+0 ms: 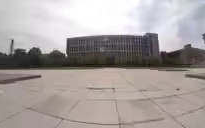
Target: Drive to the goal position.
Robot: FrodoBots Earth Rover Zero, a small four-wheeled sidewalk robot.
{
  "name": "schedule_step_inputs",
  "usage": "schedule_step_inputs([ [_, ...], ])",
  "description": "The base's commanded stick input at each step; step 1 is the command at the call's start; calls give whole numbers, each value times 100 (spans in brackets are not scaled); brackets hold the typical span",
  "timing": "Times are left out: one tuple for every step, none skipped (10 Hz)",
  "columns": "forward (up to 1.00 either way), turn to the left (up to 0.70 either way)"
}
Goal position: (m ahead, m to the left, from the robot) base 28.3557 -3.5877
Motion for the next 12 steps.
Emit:
schedule_step_inputs([
  [70,0],
  [70,0],
  [70,0],
  [70,0],
  [70,0],
  [70,0],
  [70,0],
  [70,0],
  [70,0],
  [70,0],
  [70,0],
  [70,0],
])
